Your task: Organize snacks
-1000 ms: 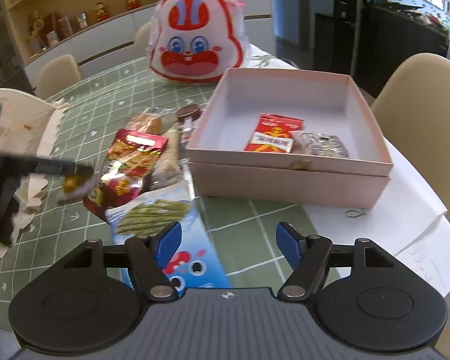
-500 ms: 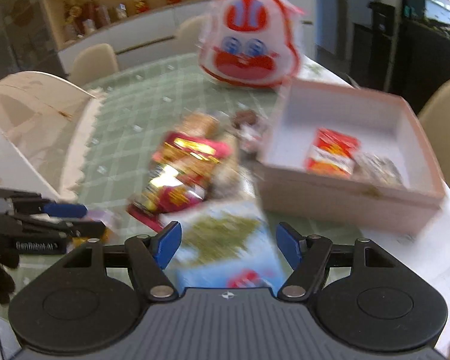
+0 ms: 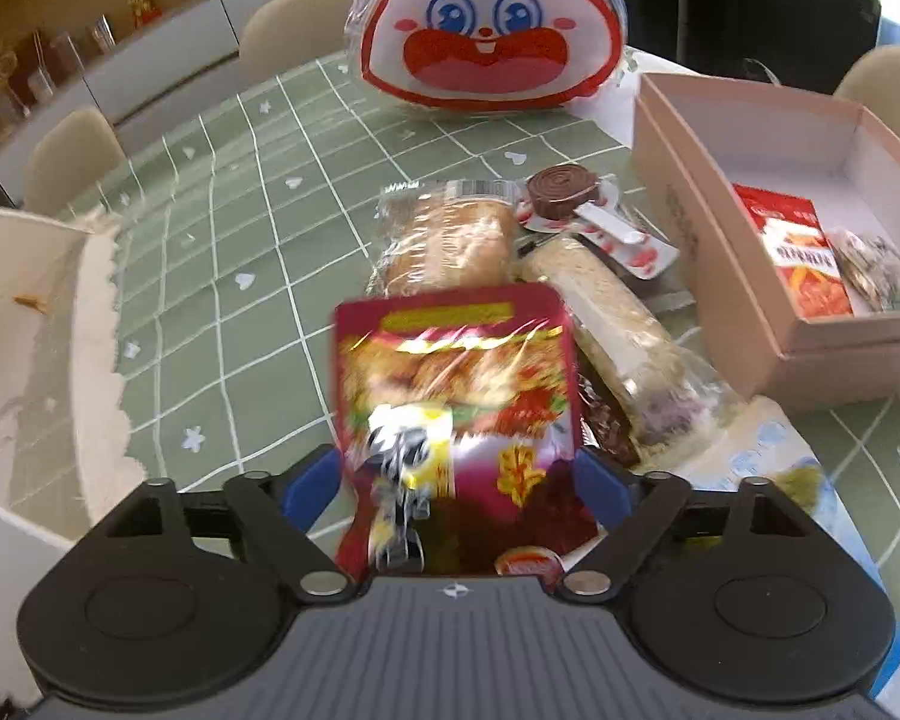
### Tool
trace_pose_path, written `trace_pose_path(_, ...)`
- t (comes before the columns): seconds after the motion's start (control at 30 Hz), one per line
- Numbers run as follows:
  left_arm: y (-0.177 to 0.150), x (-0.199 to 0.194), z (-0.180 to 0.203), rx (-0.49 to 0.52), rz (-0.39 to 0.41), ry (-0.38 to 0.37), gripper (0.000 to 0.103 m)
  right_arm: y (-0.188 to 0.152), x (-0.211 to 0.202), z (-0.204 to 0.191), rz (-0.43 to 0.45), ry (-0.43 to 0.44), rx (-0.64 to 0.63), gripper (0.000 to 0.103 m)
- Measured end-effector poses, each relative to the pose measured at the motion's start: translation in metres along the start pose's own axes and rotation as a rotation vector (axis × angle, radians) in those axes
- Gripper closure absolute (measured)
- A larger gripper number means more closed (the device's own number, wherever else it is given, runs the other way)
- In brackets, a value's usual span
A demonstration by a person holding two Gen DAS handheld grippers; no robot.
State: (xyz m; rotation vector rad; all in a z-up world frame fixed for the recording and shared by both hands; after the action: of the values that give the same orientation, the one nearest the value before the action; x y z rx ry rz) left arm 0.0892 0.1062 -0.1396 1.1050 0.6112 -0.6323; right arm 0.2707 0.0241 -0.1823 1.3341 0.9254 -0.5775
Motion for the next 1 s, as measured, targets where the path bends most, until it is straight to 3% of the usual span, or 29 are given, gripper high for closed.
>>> trace_pose_path(0.07,-0.002,0.0,-0.002,-0.014,0.0,-0.017,0.05,-0.001,0.007,-0.007,0.001,-0.026,-0.037,0.009)
trace_pose_path(0.17,-0.002,0.002,0.002,-0.009,-0.005,-0.045,0.05,-0.003,0.006,-0.01,0.008,-0.012,-0.125,0.014)
trace_pose_path(0.27,0.0,0.006,0.01,0.016,-0.011,-0.063,0.05,-0.005,-0.014,-0.004,0.043,0.063,-0.214,0.041)
trace_pose_path(0.3,0.001,0.007,0.013,0.026,-0.012,-0.065,0.05,-0.006,-0.023,0.0,0.053,0.092,-0.233,0.057)
trace_pose_path(0.43,0.005,0.017,0.027,0.053,-0.015,-0.054,0.05,-0.013,-0.062,0.025,0.097,0.212,-0.287,0.09)
trace_pose_path(0.5,0.007,0.024,0.031,0.061,-0.019,-0.022,0.05,-0.017,-0.067,0.037,0.075,0.226,-0.281,0.097)
trace_pose_path(0.67,0.011,0.043,0.036,0.072,-0.059,0.051,0.05,-0.037,-0.06,0.075,0.014,0.171,-0.241,0.097)
trace_pose_path(0.73,0.01,0.048,0.035,0.078,-0.077,0.077,0.05,-0.046,-0.064,0.084,0.032,0.174,-0.266,0.094)
trace_pose_path(0.77,0.01,0.05,0.034,0.08,-0.088,0.082,0.051,-0.05,-0.066,0.084,0.049,0.181,-0.301,0.083)
trace_pose_path(0.8,0.008,0.052,0.034,0.088,-0.098,0.086,0.052,-0.052,-0.067,0.083,0.069,0.191,-0.342,0.06)
trace_pose_path(0.87,0.005,0.048,0.034,0.116,-0.105,0.102,0.06,-0.054,-0.071,0.076,0.139,0.193,-0.418,0.027)
trace_pose_path(1.0,-0.001,0.036,0.02,0.083,-0.114,0.122,0.061,-0.045,-0.06,0.057,0.222,0.232,-0.542,0.025)
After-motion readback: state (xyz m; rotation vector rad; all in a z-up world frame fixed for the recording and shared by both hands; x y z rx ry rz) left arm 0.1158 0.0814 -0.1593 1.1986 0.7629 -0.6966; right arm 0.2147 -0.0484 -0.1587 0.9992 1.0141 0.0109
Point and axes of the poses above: each gripper's, at about its wrist camera, not at the fingertips, and x roughly the way its jaws point, z to its right, y to its top, the point moved 1 cm from there along x, roughly the way its jaws point, and after that the axes turned 9 degrees about -y, right-handed, at the moved point
